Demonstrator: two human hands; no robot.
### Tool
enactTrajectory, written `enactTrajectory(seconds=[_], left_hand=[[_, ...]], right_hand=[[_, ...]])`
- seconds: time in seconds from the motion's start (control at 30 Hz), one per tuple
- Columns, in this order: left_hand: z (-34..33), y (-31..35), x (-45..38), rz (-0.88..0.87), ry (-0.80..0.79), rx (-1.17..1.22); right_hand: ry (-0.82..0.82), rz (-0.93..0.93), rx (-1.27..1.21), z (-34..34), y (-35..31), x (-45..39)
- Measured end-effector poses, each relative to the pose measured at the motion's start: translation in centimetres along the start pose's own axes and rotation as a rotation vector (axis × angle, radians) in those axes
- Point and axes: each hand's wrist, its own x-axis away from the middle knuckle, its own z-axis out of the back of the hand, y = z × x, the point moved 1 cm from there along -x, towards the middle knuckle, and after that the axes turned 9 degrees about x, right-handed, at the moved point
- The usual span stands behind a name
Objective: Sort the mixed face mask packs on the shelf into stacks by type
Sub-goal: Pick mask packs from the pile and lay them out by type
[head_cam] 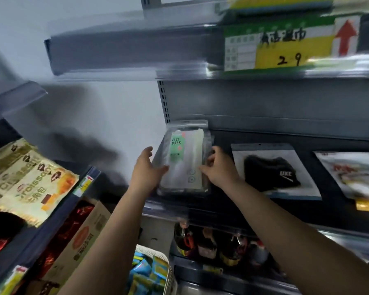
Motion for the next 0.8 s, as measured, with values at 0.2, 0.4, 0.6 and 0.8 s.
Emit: enactTrajectory(seconds=[0.2,0.4,0.6,0.8], left_hand=[[-1.3,0.1,0.5,-0.153,-0.067,-0.326],[-5.8,4.5,2.1,-0.372,-0.134,-0.522],[-15.4,10.5,6.5,-0.602,-0.24,-0.63],[-25.7,15.4,14.2,-0.761,-0.368,-0.644]], right_hand=[[-0.006,0.076,0.307,1.0,0.3,1.1],[0.073,0.139,0.581,6.3,2.7,2.9],[0.191,0.02,0.746,14.2,9.3,7.3],[0.246,-0.16,0.858,22.2,18.0,13.6]])
